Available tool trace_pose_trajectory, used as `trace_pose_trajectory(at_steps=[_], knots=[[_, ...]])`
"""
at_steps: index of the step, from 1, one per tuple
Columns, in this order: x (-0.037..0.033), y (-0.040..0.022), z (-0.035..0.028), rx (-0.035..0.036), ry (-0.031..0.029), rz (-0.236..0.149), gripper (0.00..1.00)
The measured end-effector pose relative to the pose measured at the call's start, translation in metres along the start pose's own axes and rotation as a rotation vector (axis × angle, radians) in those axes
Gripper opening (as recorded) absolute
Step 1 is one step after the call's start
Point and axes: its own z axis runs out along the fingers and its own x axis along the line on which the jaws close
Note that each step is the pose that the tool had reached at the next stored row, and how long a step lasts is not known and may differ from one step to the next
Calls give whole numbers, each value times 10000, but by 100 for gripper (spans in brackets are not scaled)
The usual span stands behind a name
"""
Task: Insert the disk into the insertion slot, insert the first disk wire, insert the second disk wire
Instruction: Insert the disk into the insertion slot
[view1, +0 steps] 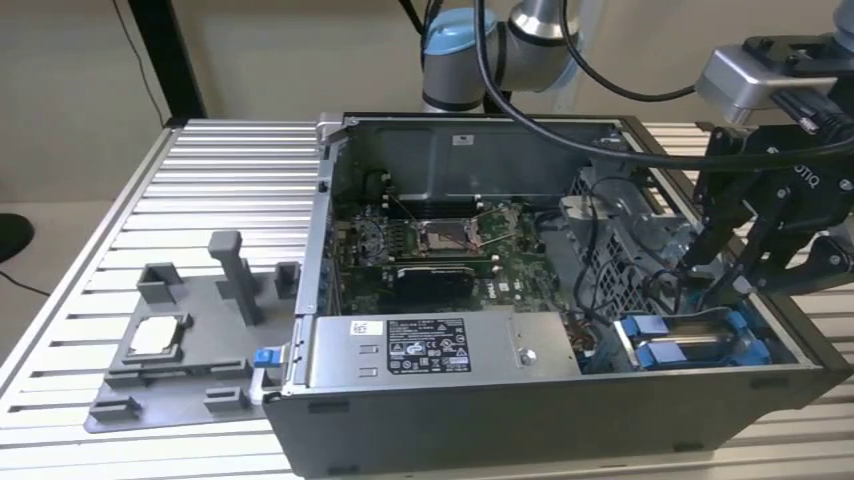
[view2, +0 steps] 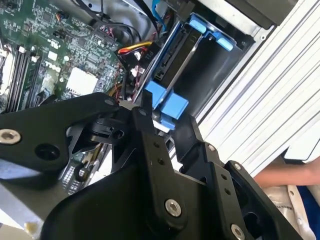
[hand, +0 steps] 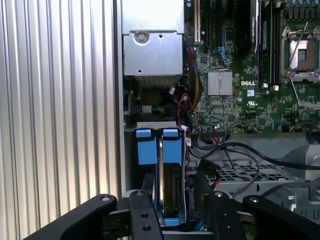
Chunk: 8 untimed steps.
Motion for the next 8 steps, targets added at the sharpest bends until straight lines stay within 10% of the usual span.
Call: trace_pose_trajectory(at_steps=[8], knots=[[-142,-148,84,1,0,5,100]])
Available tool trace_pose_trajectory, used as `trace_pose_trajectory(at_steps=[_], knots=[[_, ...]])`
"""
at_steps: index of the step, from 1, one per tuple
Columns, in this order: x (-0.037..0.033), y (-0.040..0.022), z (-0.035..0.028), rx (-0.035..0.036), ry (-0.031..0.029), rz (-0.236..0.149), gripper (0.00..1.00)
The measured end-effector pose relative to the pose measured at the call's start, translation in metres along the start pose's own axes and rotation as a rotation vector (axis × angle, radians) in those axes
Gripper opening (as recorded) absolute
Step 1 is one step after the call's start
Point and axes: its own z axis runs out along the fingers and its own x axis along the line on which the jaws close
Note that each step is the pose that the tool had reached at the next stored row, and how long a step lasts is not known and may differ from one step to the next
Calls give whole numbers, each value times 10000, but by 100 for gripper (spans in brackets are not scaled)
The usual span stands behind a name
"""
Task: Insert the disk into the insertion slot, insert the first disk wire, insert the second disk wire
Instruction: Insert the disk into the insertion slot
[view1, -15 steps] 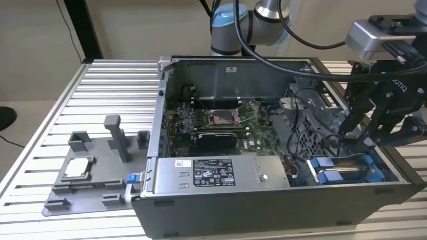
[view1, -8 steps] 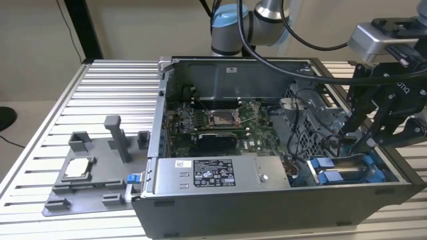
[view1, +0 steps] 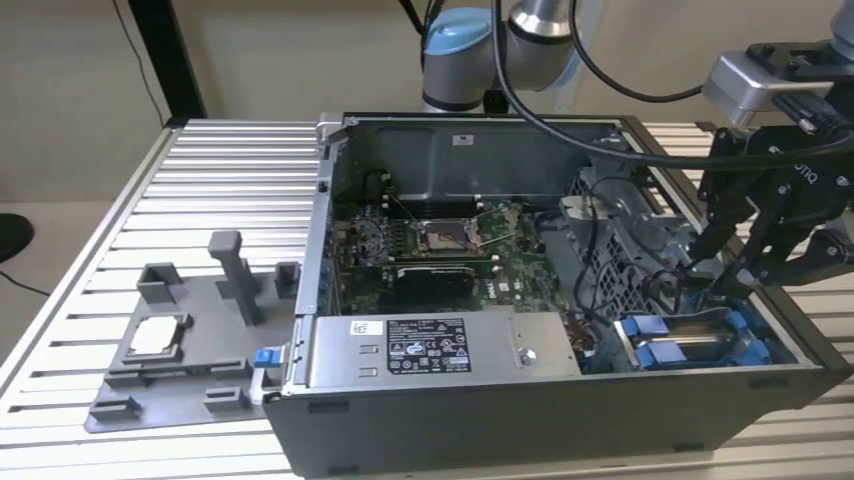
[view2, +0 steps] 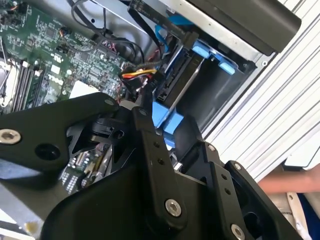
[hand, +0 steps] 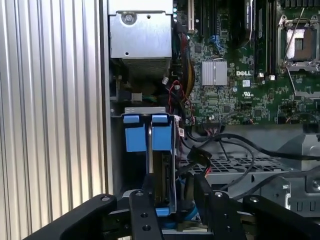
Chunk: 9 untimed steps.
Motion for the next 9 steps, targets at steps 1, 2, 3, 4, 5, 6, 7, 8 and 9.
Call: trace_pose_trajectory(at_steps=[1,2,3,4,5,6,7,8,9], knots=[[-13,-6,9,0,-2,9,100],[-22,-10,18,1,-1,28,100],[-30,-12,27,2,-3,56,100],[-36,-14,36,2,-2,85,100],[-43,-18,47,4,-4,117,100],[-48,-21,58,4,-6,151,100],[-52,-27,69,6,-7,187,100],[-55,-33,77,8,-6,232,100],[-58,-42,87,10,-7,284,100]])
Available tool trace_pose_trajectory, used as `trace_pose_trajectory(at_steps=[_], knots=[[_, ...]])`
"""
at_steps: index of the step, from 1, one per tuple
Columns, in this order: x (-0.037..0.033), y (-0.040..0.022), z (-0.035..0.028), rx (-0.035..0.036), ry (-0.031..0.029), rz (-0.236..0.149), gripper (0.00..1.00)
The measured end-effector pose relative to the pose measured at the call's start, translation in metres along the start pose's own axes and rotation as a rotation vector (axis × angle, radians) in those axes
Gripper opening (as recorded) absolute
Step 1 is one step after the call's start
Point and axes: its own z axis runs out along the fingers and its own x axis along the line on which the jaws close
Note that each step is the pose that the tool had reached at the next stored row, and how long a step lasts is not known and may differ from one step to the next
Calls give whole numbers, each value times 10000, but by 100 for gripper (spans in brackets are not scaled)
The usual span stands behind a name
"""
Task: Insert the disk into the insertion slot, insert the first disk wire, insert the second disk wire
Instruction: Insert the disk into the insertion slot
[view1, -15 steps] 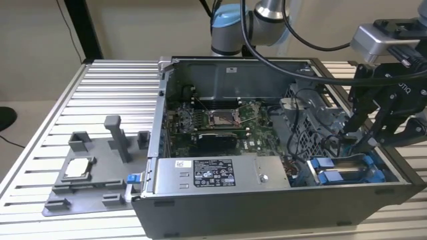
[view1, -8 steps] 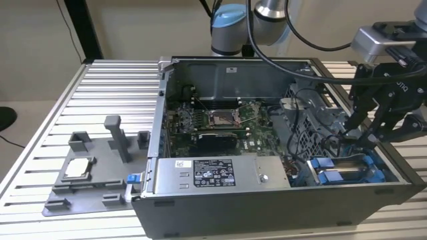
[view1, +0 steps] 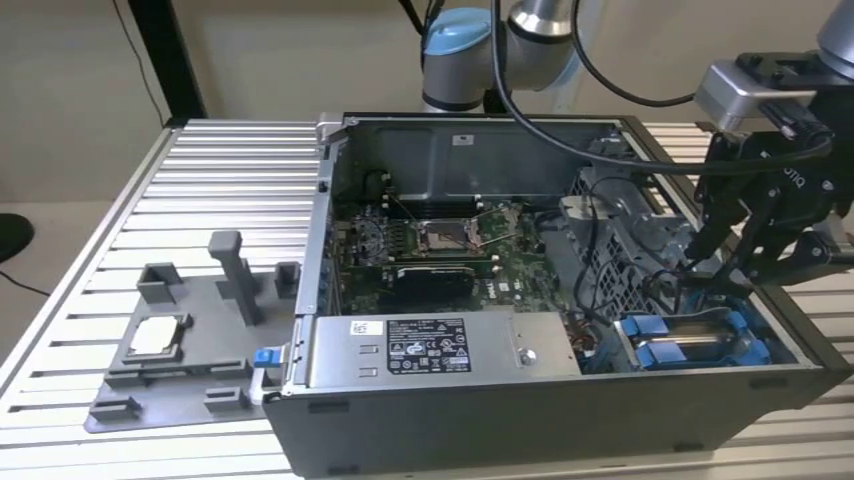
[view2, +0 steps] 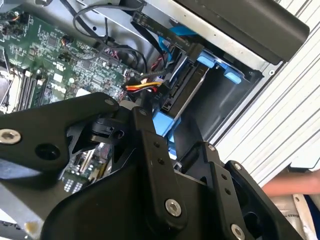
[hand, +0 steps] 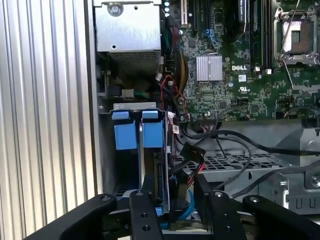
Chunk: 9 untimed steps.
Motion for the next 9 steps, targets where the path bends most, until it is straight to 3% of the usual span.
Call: trace_pose_trajectory(at_steps=[9], knots=[[-63,-25,78,12,-9,351,100]])
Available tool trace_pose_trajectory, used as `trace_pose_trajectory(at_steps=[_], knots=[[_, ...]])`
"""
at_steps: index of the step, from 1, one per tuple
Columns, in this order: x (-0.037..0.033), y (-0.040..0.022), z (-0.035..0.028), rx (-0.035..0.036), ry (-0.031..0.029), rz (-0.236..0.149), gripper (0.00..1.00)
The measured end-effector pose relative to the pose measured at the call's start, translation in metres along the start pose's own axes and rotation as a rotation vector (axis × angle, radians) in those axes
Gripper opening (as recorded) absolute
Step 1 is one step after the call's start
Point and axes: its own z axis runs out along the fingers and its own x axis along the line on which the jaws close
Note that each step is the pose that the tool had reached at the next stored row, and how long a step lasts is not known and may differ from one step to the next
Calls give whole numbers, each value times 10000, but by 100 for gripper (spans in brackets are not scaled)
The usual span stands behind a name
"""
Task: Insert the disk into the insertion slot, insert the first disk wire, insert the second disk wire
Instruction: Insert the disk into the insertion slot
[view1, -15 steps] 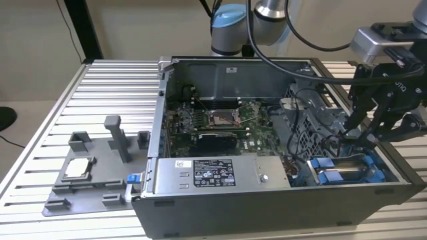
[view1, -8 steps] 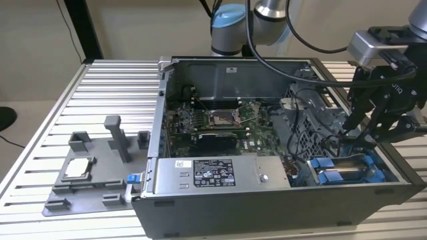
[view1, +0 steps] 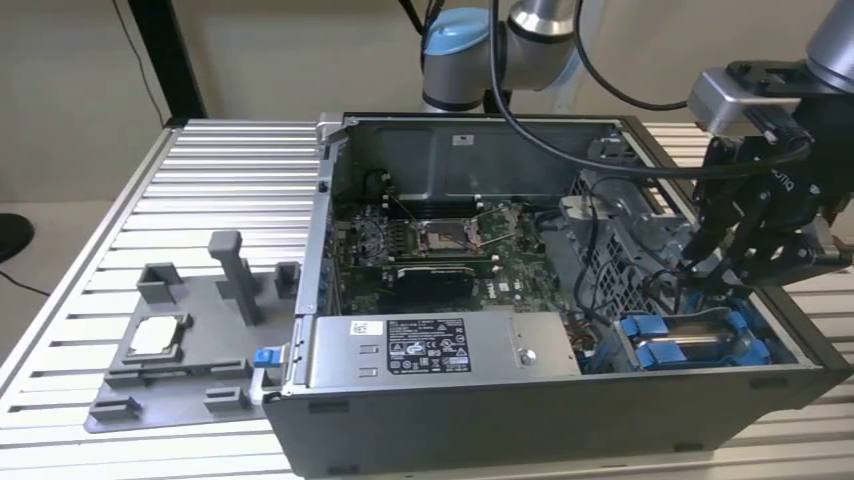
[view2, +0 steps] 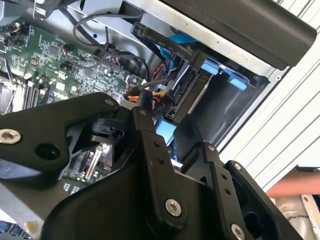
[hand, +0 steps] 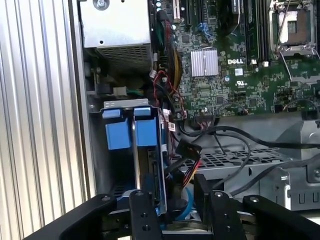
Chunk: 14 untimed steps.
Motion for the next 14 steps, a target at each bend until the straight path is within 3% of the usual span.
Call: trace_pose_trajectory(at_steps=[5,8,11,14], knots=[[-51,3,34,14,18,88,100],[-51,-1,43,22,95,91,100],[-51,-3,49,35,223,94,100],[-51,-3,56,39,268,95,100]])
